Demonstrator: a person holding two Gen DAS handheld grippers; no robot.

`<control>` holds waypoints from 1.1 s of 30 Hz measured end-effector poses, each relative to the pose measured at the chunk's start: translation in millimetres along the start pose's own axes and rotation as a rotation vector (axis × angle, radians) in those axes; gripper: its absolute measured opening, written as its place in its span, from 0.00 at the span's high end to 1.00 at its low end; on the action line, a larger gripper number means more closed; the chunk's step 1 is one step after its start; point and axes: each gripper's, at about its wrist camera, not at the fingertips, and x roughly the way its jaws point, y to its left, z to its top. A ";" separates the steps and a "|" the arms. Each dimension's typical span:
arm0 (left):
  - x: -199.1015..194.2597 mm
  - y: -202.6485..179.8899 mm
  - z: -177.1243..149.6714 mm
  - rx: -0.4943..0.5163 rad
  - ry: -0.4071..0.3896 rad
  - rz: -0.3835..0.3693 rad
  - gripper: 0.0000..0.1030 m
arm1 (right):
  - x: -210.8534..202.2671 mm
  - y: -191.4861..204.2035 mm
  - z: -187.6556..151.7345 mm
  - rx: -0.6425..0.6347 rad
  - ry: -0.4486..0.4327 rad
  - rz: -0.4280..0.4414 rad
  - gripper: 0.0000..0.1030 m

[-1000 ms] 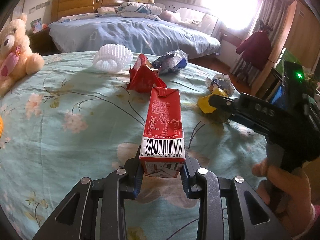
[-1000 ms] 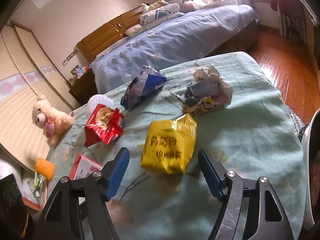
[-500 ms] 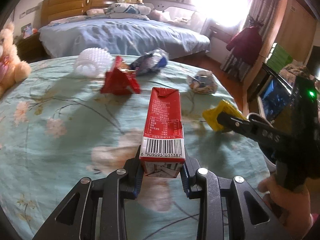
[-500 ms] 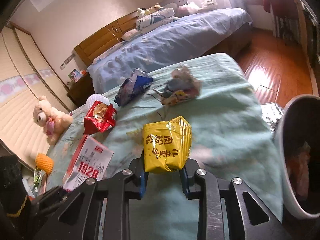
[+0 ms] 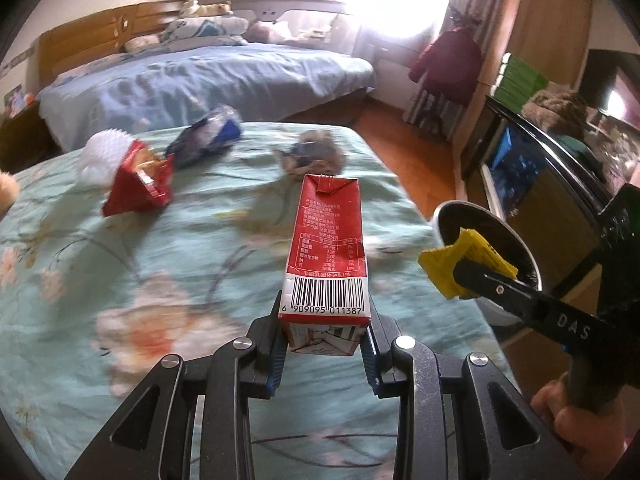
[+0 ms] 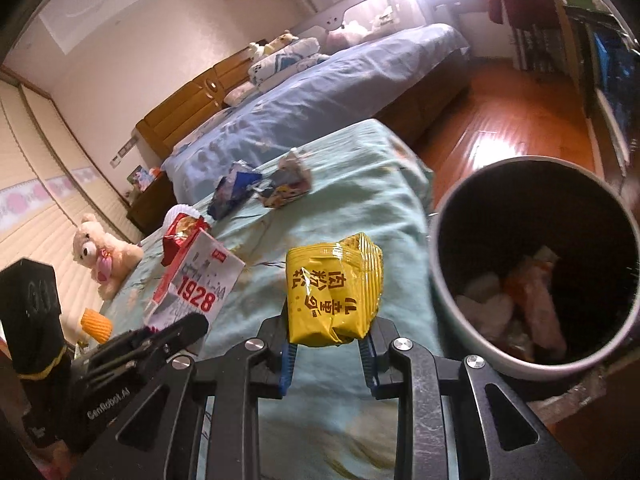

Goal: Collect trash
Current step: 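Carry the milk carton and yellow snack bag in both grippers over the bin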

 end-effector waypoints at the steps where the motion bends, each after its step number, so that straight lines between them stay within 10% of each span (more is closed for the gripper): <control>1: 1.2 -4.1 0.7 0.007 0.002 -0.004 0.71 | -3.8 -4.3 -0.6 0.004 -0.003 -0.006 0.74; 33: 46.3 -105.7 15.1 0.192 0.057 -0.093 0.71 | -56.6 -98.6 2.0 0.100 -0.072 -0.163 0.74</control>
